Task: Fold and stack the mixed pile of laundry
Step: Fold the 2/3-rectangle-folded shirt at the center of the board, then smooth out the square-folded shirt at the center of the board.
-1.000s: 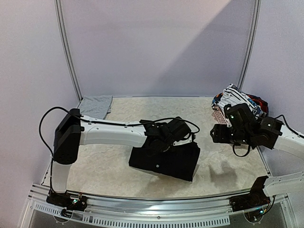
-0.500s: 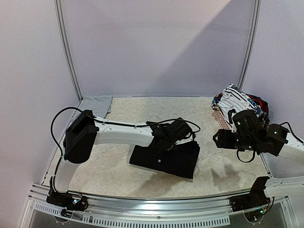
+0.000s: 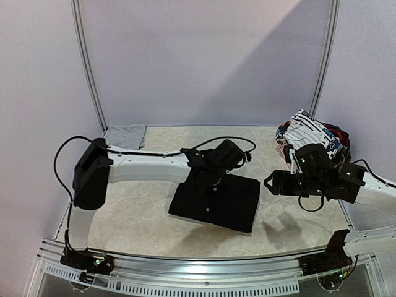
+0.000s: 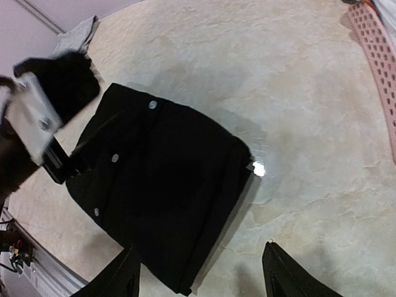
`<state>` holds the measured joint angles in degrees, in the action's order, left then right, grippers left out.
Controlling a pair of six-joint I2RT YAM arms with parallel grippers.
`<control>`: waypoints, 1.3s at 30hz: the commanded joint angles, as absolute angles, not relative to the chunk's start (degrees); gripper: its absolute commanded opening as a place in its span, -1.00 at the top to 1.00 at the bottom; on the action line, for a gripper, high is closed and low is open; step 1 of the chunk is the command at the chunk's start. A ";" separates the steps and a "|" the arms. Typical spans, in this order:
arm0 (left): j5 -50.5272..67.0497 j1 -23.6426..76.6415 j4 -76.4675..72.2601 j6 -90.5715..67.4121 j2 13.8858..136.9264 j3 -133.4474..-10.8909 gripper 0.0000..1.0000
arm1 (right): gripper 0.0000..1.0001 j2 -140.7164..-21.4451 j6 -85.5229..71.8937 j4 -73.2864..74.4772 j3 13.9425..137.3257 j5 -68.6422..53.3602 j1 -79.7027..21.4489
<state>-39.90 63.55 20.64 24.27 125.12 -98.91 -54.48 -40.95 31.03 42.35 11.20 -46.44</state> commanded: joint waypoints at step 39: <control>-16.43 65.47 14.47 -11.41 111.55 -71.34 0.28 | 0.80 -100.18 -29.32 9.92 51.16 -12.88 -33.20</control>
